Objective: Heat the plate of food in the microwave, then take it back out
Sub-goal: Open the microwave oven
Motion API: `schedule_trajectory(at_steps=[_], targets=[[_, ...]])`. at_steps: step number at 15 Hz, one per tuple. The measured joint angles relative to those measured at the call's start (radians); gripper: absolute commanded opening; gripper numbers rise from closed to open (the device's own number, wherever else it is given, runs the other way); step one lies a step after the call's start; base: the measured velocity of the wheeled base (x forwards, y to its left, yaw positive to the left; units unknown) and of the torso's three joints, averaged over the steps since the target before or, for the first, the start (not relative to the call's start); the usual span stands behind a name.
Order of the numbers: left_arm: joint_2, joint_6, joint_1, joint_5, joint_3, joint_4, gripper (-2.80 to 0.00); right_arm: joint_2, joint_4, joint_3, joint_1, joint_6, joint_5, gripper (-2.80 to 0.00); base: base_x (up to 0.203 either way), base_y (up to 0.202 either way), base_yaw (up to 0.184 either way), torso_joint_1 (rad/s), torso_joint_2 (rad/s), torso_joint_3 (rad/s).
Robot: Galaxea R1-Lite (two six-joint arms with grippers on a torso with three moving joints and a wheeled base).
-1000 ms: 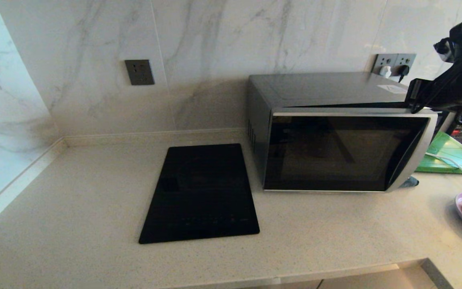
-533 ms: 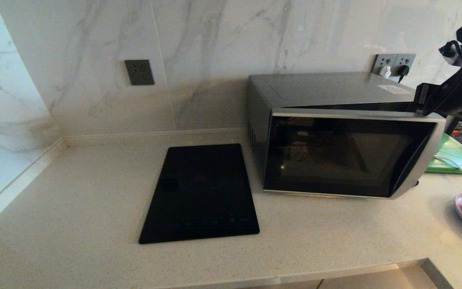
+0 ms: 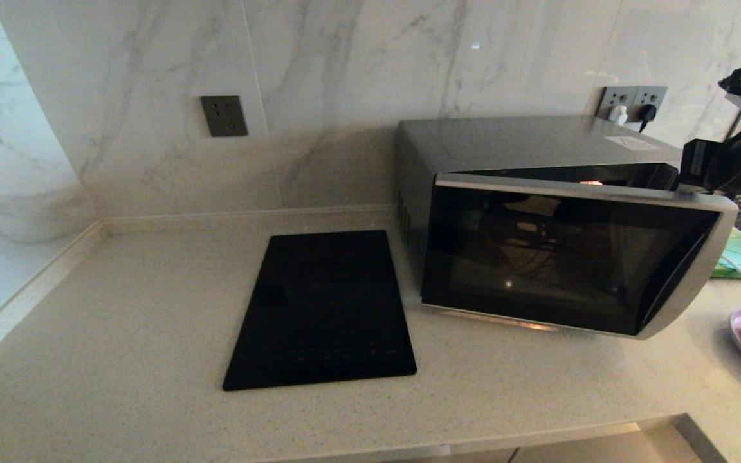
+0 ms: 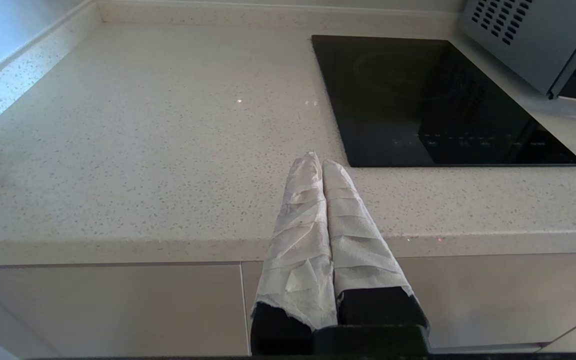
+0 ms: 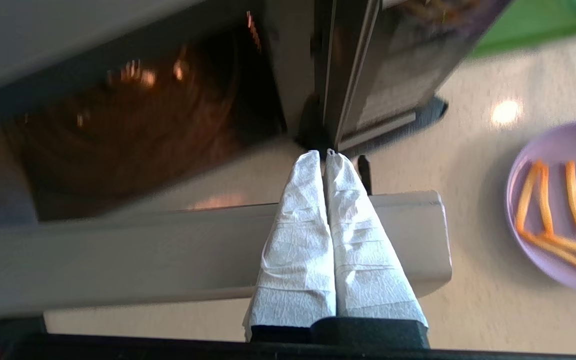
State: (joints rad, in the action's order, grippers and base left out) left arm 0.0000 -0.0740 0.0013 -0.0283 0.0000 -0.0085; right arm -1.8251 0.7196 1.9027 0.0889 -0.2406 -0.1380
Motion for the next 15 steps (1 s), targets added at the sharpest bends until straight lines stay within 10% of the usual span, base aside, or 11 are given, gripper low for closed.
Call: schedule_trajectory(at_steps=[15], targets=[[0.0, 0.0, 0.0, 0.0, 0.0, 0.0, -2.8, 0.36, 0.077, -0.34, -0.142, 0.0, 0.082, -2.8, 0.0, 0.0, 0.0, 0.0, 0.0, 0.0]])
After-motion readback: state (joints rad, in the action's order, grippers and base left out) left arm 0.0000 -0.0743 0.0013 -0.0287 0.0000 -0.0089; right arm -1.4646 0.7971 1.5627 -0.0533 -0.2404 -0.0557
